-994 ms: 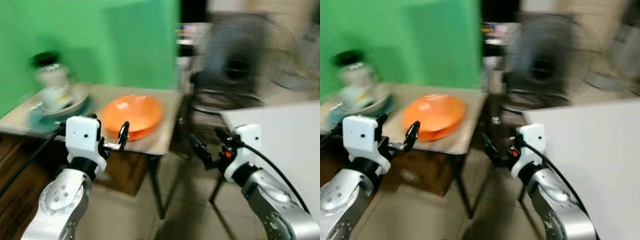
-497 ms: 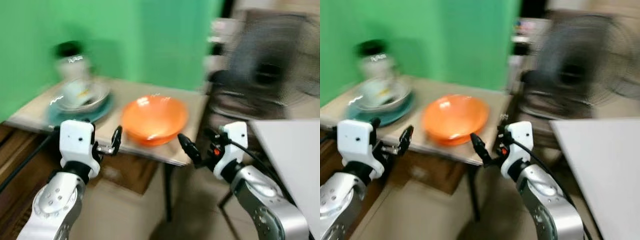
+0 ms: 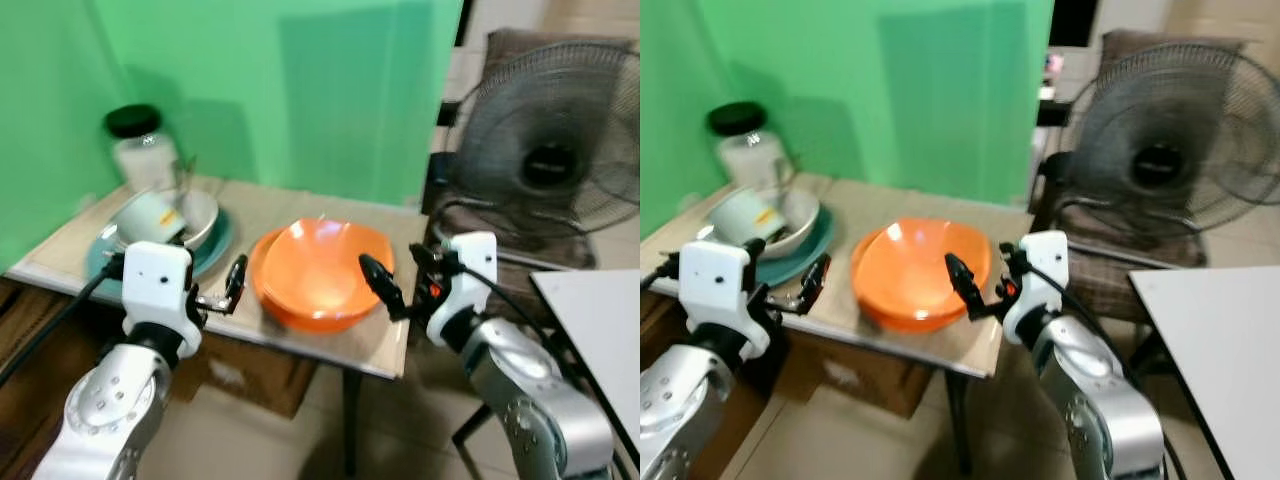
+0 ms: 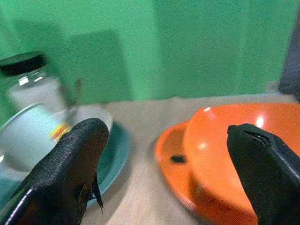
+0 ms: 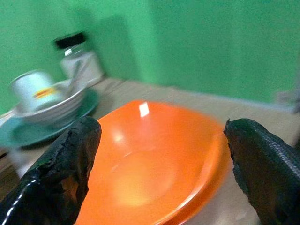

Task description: Setting the table

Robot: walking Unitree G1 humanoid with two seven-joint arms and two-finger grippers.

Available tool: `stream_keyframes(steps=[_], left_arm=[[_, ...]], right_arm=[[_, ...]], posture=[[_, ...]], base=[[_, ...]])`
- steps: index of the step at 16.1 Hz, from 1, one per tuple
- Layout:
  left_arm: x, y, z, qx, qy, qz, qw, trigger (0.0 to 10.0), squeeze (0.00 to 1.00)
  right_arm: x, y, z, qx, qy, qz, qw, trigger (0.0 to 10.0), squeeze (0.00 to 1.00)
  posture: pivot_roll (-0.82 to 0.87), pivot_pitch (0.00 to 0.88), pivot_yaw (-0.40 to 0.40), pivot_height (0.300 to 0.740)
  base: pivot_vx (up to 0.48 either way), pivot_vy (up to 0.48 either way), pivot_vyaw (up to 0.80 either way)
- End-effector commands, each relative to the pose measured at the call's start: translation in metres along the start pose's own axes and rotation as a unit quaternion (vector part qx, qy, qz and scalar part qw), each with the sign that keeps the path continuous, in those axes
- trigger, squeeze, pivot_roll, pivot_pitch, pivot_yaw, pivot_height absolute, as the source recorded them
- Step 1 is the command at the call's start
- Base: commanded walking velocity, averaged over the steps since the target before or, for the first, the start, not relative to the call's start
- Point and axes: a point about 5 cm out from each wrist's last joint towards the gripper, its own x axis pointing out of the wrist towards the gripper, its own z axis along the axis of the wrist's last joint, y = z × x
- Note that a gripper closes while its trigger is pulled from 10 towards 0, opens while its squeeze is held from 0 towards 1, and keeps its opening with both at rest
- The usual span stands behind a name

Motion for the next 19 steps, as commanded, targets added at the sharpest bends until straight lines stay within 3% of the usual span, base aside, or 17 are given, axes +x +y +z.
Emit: stream_keyframes(steps=[1,5,6,9,11,13,14,19], left_arm=[[0.001,-0.004,0.002,-0.002,-0.004,-0.012,1.0,10.0,0.0],[0.001,-0.007,-0.003,0.005,0.012,-0.04,0.999,10.0,0.0],[0.004,-0.004,-0.008,0.03,0.023,-0.057,0.998,10.0,0.0],[0.015,0.005,-0.016,0.07,0.044,-0.099,0.992,10.0,0.0],[0.032,0.009,-0.024,0.104,0.05,-0.145,0.983,10.0,0.0],[0.048,0.013,-0.033,0.121,0.055,-0.17,0.977,10.0,0.0],[0.052,0.016,-0.036,0.124,0.058,-0.173,0.975,10.0,0.0],[0.081,0.01,-0.047,0.106,0.037,-0.187,0.976,10.0,0.0]], right_arm=[[0.0,-0.006,-0.002,0.004,0.013,-0.012,1.0,10.0,0.0],[0.017,-0.01,-0.002,0.018,0.05,0.003,0.999,10.0,0.0],[0.024,-0.012,-0.001,0.038,0.053,0.014,0.998,10.0,1.0],[0.037,-0.021,0.005,0.053,0.058,0.012,0.997,10.0,1.0],[0.046,-0.031,0.013,0.025,0.065,0.009,0.998,10.0,1.0],[0.051,-0.04,0.016,0.012,0.077,-0.007,0.997,10.0,0.2],[0.053,-0.044,0.018,0.003,0.073,-0.016,0.997,10.0,0.0],[0.056,-0.065,0.021,0.045,0.082,-0.065,0.994,10.0,0.0]], posture=[[-0.01,0.005,0.062,0.74],[-0.01,0.003,0.055,0.74],[-0.01,0.0,0.05,0.74],[-0.01,0.0,0.043,0.74],[-0.01,0.0,0.025,0.74],[-0.02,0.0,0.028,0.74],[-0.03,0.0,0.035,0.74],[-0.04,0.0,0.031,0.74]], base=[[0.277,0.0,0.0],[0.0,0.0,0.0],[0.0,0.0,0.0],[0.0,0.0,0.0],[0.0,0.0,0.0],[0.0,0.0,0.0],[0.0,0.0,0.0],[0.0,0.0,0.0]])
